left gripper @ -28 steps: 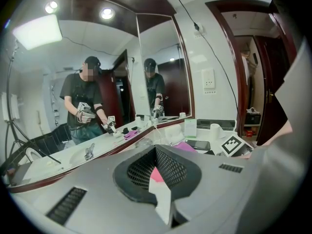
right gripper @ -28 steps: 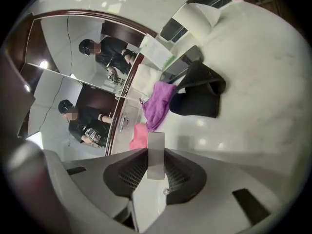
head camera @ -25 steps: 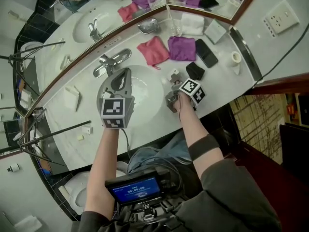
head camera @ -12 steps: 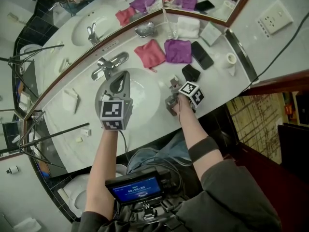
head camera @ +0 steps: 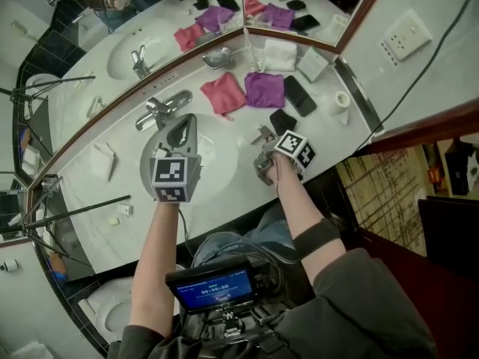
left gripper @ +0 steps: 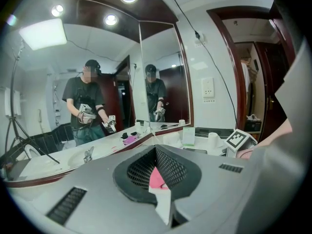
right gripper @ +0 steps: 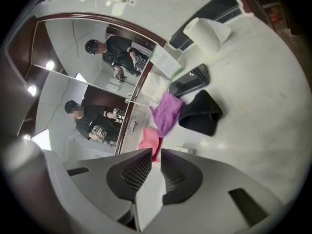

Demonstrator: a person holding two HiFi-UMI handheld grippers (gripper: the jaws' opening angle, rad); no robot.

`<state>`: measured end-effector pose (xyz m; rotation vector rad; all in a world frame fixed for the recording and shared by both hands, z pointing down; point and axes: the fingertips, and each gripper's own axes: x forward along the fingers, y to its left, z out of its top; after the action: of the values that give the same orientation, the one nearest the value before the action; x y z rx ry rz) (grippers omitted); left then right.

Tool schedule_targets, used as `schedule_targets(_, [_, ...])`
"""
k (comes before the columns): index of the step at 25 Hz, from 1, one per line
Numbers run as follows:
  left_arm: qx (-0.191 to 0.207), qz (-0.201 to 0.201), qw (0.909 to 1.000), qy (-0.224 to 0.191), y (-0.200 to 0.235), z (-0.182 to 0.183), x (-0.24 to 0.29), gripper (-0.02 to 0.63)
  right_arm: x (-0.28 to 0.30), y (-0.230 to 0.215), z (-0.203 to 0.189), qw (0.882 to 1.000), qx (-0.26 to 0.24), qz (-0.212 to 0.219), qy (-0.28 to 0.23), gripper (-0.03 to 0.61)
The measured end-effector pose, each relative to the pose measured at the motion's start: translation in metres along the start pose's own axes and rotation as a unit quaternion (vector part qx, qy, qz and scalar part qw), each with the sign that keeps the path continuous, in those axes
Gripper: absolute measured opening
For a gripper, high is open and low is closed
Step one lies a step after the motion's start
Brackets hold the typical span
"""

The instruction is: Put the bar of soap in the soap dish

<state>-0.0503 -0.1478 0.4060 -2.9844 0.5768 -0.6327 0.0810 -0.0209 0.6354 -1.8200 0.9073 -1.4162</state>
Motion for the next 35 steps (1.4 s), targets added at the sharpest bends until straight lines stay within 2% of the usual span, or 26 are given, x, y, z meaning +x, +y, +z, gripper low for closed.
schedule_targets(3, [-0.015,0.004,0.9998,-0.01,0.004,0.002,-0.008,0.003,-0.017,0.023,0.021,0.998,-0.059,0.007,-0.01,0.015])
schedule_targets(6, [-0.045,0.023,0.9985,-0.023,0.008,0.009,-0.018,0.003,-0.034,0.05,0.044,0.991,-0.13,0.023,-0.017,0.014])
schedule_targets(10, [-0.059,0.035,0.9973,-0.028,0.012,0.008,-0.032,0.003,-0.052,0.08,0.064,0.975,-0.217,0.035,-0.017,0.015])
schedule_targets(13, [-0.053,0.032,0.9979,-0.021,0.013,-0.004,-0.04,0.003,-0.063,0.095,0.074,0.957,-0.288,0.038,-0.011,0.015])
schedule_targets(15, [-0.057,0.039,0.9974,-0.018,0.015,-0.008,-0.047,0.003,-0.069,0.102,0.078,0.934,-0.356,0.033,-0.007,0.015])
schedule_targets(16, [-0.061,0.044,0.997,-0.017,0.017,-0.009,-0.051,0.003,-0.072,0.104,0.08,0.916,-0.401,0.027,-0.005,0.015])
schedule_targets(19, [-0.07,0.054,0.996,-0.013,0.018,-0.016,-0.06,0.003,-0.082,0.107,0.085,0.841,-0.541,0.0,-0.005,0.017])
schedule_targets(20, [-0.072,0.056,0.9957,-0.011,0.019,-0.018,-0.063,0.003,-0.085,0.107,0.086,0.823,-0.568,-0.006,-0.004,0.017])
schedule_targets(21, [-0.075,0.058,0.9954,-0.01,0.019,-0.021,-0.065,0.003,-0.088,0.105,0.087,0.814,-0.581,-0.01,-0.004,0.017])
schedule_targets(24, [-0.082,0.066,0.9944,-0.004,0.02,-0.029,-0.069,0.003,-0.092,0.1,0.09,0.799,-0.602,-0.019,-0.005,0.017])
schedule_targets(28, [-0.09,0.072,0.9933,0.0,0.019,-0.033,-0.071,0.003,-0.094,0.096,0.092,0.765,-0.643,-0.028,-0.003,0.017])
schedule_targets(30, [-0.106,0.067,0.992,-0.001,0.015,-0.029,-0.072,0.003,-0.096,0.094,0.092,0.763,-0.645,-0.027,-0.002,0.017])
schedule_targets(35, [-0.105,0.063,0.9924,-0.009,0.012,-0.029,-0.073,0.003,-0.096,0.093,0.099,0.782,-0.623,-0.023,-0.003,0.017])
